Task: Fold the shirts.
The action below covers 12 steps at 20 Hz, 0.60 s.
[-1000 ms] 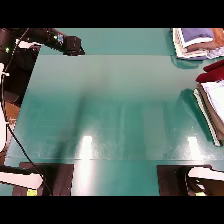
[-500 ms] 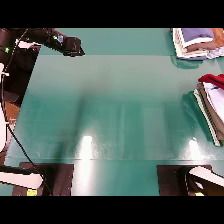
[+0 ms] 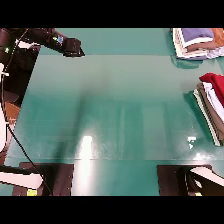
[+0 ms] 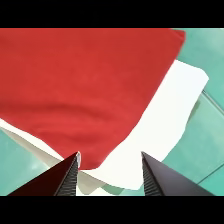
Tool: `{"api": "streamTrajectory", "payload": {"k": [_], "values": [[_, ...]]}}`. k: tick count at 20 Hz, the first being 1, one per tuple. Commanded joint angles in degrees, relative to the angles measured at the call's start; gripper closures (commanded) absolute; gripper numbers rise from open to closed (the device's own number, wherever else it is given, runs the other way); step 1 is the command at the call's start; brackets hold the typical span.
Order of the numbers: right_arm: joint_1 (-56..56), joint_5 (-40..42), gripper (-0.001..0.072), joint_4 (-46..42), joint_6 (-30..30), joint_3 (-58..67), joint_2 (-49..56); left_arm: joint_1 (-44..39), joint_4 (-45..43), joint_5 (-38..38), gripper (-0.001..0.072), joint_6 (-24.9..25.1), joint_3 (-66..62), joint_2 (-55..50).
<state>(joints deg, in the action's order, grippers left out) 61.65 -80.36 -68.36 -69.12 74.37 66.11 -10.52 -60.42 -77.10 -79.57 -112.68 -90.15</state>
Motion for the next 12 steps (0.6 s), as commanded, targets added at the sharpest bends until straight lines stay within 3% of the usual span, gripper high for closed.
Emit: {"api": "streamTrajectory", "payload": {"k": [1, 5, 10, 11, 12], "values": [[-1.20, 1.22, 0.0251, 9.68, -1.79, 0.50, -0.20, 0.04, 0.02, 0.20, 0.0682, 0.09, 0.02, 0.02], [-14.05, 1.11, 0.0254, 22.23, -1.79, 0.98, -0.17, 0.04, 0.07, -0.55, 0.0682, 0.00, 0.02, 0.04], [-34.64, 5.38, 0.0271, 22.23, -1.77, 1.01, -0.17, 0.04, 0.04, 1.73, 0.0682, 0.02, 0.02, 0.04], [-38.10, 6.01, 0.0321, 22.23, -1.75, 1.01, -0.17, 0.04, 0.04, 1.70, 0.0682, 0.04, 0.02, 0.04], [-41.51, 6.78, 0.0483, 22.21, -1.75, 1.01, -0.17, 0.04, 0.04, 1.68, 0.0682, 0.04, 0.02, 0.04]]}}
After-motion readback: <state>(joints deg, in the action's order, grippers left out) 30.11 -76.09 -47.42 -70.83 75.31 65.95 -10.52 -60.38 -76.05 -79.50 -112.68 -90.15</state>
